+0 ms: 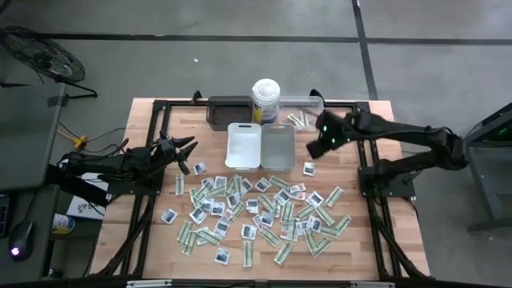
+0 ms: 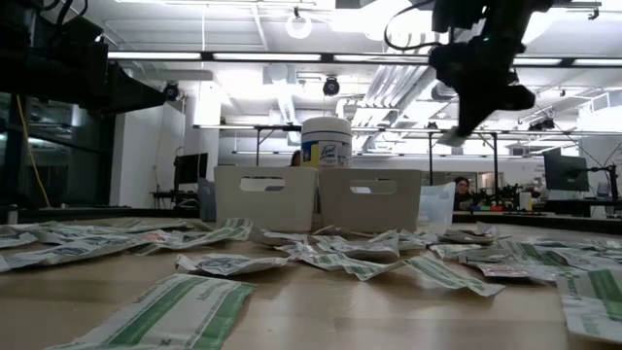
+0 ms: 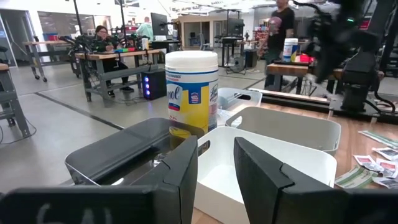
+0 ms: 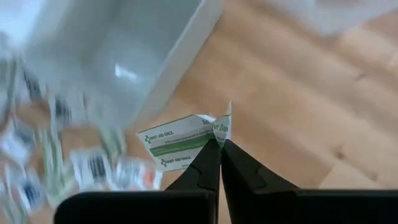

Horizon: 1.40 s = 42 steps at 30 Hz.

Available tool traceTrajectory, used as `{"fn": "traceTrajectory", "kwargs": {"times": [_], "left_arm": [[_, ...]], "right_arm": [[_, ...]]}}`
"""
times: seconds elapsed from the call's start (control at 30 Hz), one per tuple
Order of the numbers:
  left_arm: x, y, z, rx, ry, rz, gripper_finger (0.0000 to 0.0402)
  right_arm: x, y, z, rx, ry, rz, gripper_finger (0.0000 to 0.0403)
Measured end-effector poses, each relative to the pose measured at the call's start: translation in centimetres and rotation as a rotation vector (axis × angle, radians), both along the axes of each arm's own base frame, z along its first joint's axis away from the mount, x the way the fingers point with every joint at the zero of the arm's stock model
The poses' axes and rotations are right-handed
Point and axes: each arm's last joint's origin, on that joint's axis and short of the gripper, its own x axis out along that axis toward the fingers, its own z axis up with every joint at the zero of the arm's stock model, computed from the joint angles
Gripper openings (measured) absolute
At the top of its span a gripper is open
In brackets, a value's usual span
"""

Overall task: Pick & Place First Aid Supplies
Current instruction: Put the band aid into the transparent bin

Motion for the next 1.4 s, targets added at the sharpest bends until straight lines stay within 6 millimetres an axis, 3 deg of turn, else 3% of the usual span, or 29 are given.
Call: {"fn": "traceTrajectory", "kwargs": {"times": [0.17, 0.33, 0.73, 0.93, 1.13, 1.4], "left_arm": [[0.0, 0.0, 0.0, 0.000, 0.000, -0.001, 0.0101], [0.0, 0.0, 0.0, 0.000, 0.000, 0.000, 0.0101], [0.0, 0.0, 0.0, 0.000, 0.000, 0.000, 0.0101], [0.0, 0.0, 0.0, 0.000, 0.000, 0.000, 0.0101], [0.0, 0.0, 0.0, 0.000, 0.000, 0.000, 0.0101], [0.0, 0.0, 0.0, 0.000, 0.000, 0.000, 0.0101]], "right_arm": [[-0.4, -3.8, 0.4, -0.059, -0.102, -0.158, 0.0001], [-0.4, -7.4, -0.4, -0.091, -0.149, -0.266, 0.0001], [2.3, -14.1, -5.8, 0.006, -0.286, -0.422, 0.0000], [2.6, -15.7, -7.7, 0.031, -0.303, -0.552, 0.0000], [2.8, -15.8, -8.3, 0.038, -0.298, -0.581, 0.0004], [2.8, -15.8, -8.3, 0.046, -0.301, -0.586, 0.0062]]}}
